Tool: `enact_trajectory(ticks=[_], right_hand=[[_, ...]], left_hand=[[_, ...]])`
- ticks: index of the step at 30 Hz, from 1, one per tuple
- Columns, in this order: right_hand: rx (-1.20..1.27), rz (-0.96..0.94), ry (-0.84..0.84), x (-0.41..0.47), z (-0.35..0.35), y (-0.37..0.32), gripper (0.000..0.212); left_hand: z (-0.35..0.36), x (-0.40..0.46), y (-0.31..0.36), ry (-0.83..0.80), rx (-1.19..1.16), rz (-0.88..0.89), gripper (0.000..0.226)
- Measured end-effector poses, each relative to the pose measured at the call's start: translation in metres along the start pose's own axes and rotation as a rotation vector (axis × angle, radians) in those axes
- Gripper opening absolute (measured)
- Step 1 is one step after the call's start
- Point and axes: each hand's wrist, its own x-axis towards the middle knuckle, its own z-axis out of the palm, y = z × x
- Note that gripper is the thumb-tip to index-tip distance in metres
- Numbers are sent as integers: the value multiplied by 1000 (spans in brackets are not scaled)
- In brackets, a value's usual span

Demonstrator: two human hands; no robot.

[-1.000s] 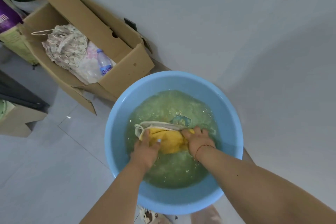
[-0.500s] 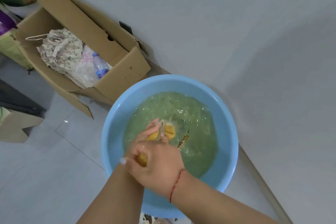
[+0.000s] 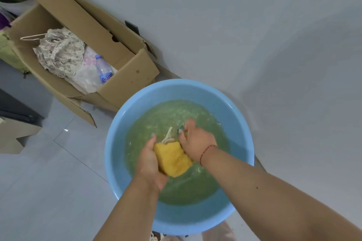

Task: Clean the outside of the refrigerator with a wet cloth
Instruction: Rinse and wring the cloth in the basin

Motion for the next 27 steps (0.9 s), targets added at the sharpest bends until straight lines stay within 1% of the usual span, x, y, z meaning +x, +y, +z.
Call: enact_trajectory(ticks=[1,3,4,5,6,8,9,10,11,12,13,15,16,17,18,20,21,23,25,26,27], right_hand=[[-72,39,-29,1,3,11,30],[-186,177,-73,1,6,30,45],[-225,244,-75,-1,8,38,53],[-277,268,-71,-4,12,45,62],[-350,253,-85,-8,17,49,69],[-437,201,-183,-13,34,51,77],[-414,204,-270,-13,43,50,76],[-355,231,-386,-13,47,45,69],[-286,244,-513,-13,47,38,55],[-268,192,-602,-12,44,31,40],[-296,80,-618,-13,36,23,29],[-378,-156,-532,-17,7,5,24],[-386,-263,-481,-20,-13,-4,22],[-351,-358,-436,-22,-30,-11,19],[-294,-434,-403,-24,-53,-18,18],[-118,-483,-353,-25,-92,-24,20],[32,-455,-324,-22,-107,-21,23],[459,-319,-255,-12,-121,-7,33],[929,-180,-191,-4,-110,12,39],[1101,-104,-181,-3,-96,20,38],[1228,-24,-191,-5,-79,24,36]], left_hand=[[-1,-1,3,43,11,34,55],[-9,-2,10,112,31,117,45],[-14,2,13,143,63,165,38],[-19,1,16,176,118,218,34],[-28,6,16,225,252,277,38],[-38,12,14,344,766,430,53],[-40,15,11,387,1017,527,57],[-39,15,6,354,1175,604,59],[-38,15,0,258,1265,648,62],[-39,18,-5,142,1352,675,67],[-37,19,-5,20,1457,689,72],[-38,22,-2,-193,1586,646,78],[-38,24,-1,-265,1571,600,75],[-38,23,0,-280,1505,531,66],[-38,22,0,-274,1378,498,55],[-30,15,0,-236,1130,445,37],[-24,12,1,-222,1031,460,35],[-9,4,5,-217,835,485,37],[9,-8,9,-243,580,482,37],[16,-14,12,-288,441,471,39],[19,-16,16,-333,308,460,45]])
